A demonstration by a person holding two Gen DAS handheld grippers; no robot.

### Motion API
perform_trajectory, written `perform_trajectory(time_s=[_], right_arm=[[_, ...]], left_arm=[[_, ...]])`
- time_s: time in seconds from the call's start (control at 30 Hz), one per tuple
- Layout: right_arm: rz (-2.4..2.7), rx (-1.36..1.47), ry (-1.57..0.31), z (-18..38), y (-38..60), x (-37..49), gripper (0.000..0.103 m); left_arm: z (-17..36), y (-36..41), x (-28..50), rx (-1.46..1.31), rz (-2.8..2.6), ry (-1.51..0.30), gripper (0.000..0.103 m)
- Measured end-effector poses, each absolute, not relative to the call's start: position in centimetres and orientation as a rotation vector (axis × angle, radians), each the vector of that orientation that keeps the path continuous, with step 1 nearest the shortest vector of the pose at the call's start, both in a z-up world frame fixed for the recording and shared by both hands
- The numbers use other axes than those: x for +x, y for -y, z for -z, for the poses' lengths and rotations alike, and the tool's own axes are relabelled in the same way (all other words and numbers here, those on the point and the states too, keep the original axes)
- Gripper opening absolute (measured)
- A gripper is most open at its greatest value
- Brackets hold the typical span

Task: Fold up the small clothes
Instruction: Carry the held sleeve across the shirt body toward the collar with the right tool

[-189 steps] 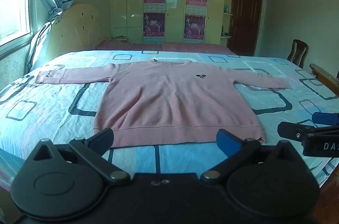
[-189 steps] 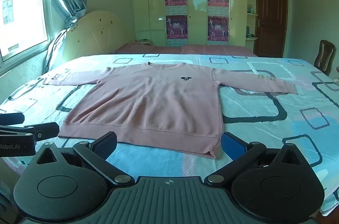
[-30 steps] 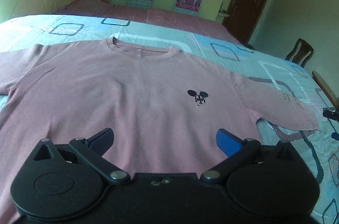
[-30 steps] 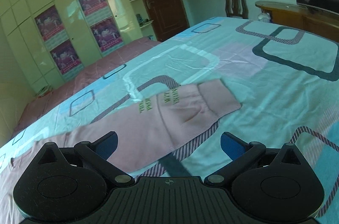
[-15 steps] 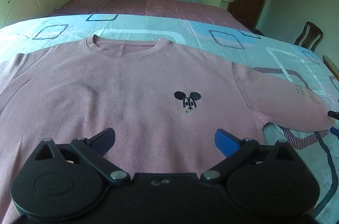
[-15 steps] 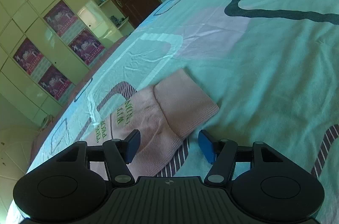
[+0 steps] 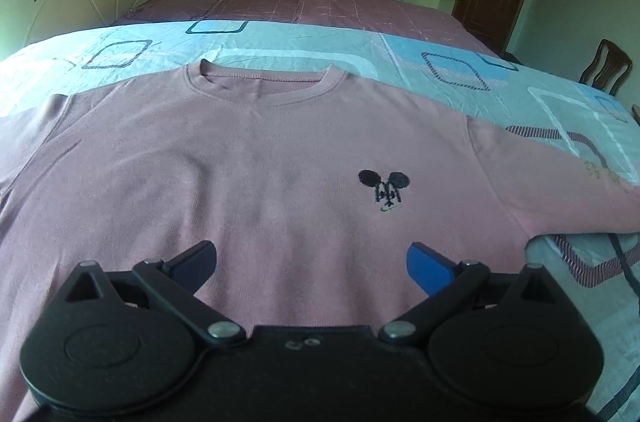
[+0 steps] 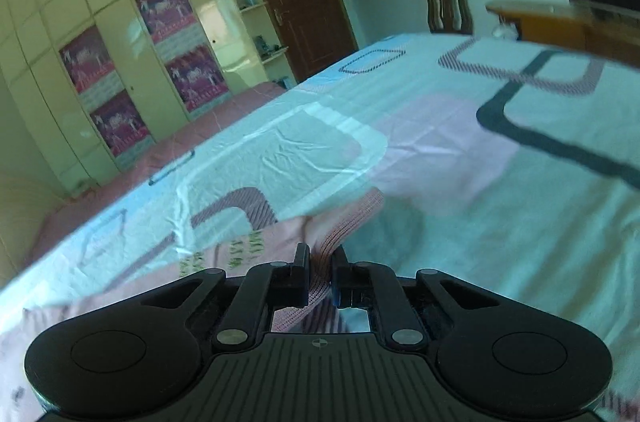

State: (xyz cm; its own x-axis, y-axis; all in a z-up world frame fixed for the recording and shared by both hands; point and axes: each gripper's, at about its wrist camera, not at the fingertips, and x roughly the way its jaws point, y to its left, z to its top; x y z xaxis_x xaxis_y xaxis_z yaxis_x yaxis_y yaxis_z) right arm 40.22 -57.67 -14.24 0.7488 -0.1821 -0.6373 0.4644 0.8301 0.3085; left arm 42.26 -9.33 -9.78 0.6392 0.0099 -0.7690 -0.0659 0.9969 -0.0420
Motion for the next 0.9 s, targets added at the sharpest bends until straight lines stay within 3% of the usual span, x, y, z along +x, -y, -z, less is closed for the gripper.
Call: perform_trajectory(time_s=[0.07,0.4,0.7,0.9], right_arm=[[0.393,0.547,-0.680,15.3,58.3,40.6,0.009],[0.288,0.433,-0.597,10.4,50.7,41.1,0.009],[0.046,0.327,-0.588,6.5,33.8,45.5,0.004],[-0.048,0.196,-0.621,7.7,21.6,48.9,0.004]], left_arm=[[9.8,8.9,41.9,-0.057,-0.051,-0.883,0.101],[10.3,3.2,39.9,-0.098,-0.063,-0.866,0.102],[10.8,-4.1,40.0,-0.106,0.044,-0.875,0.098],[10.3,-9.5,39.1,-0.125,0.048,-0.849,0.098]])
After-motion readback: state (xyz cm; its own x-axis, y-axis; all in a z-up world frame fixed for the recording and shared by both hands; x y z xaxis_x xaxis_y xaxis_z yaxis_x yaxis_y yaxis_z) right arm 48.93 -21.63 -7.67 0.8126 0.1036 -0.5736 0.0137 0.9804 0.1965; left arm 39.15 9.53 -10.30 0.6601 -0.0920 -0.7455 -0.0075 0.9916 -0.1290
